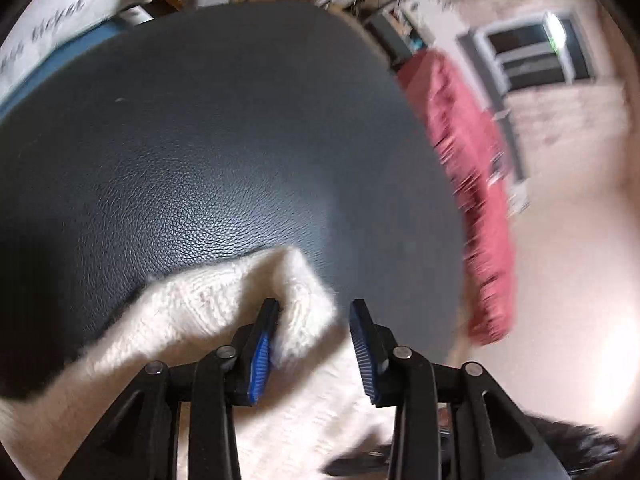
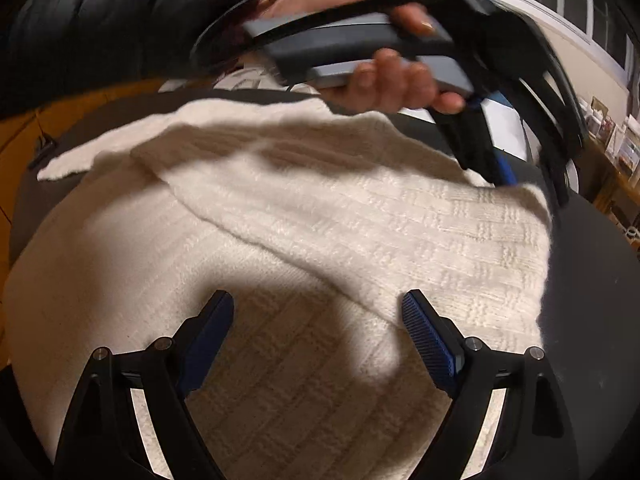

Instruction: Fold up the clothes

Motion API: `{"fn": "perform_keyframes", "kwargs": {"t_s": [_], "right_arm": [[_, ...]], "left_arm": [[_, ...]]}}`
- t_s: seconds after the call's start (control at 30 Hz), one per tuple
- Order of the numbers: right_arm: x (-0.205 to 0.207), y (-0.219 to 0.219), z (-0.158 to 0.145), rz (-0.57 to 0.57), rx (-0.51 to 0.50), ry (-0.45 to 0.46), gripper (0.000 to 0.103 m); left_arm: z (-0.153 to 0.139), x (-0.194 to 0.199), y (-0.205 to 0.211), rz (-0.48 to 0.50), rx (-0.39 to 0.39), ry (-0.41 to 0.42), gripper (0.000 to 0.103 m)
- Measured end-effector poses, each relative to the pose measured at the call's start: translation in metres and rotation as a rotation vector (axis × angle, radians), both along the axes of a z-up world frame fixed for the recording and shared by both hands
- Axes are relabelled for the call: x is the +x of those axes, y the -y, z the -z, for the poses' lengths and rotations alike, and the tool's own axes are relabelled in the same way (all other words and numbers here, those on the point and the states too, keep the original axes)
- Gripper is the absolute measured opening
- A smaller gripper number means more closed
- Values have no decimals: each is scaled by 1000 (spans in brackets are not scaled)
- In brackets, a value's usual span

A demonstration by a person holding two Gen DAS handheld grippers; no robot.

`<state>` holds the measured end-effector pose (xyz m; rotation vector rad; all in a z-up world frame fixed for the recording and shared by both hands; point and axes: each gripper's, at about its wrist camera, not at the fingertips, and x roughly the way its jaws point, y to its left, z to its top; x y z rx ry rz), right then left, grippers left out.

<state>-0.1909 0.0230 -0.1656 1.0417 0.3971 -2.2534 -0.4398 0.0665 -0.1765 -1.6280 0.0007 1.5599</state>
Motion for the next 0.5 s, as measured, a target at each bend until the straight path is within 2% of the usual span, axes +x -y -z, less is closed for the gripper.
{"fn": "perform_keyframes", "kwargs": {"t_s": [0.03, 0.1, 0.13, 0.23, 0.3, 0.37, 0.43, 0.5], "right_arm": [[1, 2, 0, 1, 14, -6, 90], [5, 2, -5, 26, 38, -59, 90], [7, 1, -10, 45, 49, -100, 90], [1, 1, -6, 61, 51, -71, 91], [-4, 0, -3, 70, 50, -44, 91], [-8, 0, 0, 78, 50, -17, 96], [-12, 0, 3, 87, 49, 11, 98], [-17, -1, 6, 96, 49, 38, 99]], "left_arm": [[-4, 6, -2, 21, 5, -57, 14], [-19, 18, 1, 34, 98, -153, 12], [-26, 23, 8, 19, 174, -183, 11], [-37, 31, 35, -50, 367, -223, 11], [-35, 32, 47, -79, 431, -241, 11], [-25, 25, 47, -106, 415, -257, 10], [-8, 18, 38, -123, 321, -296, 11], [10, 13, 23, -124, 242, -277, 12]]}}
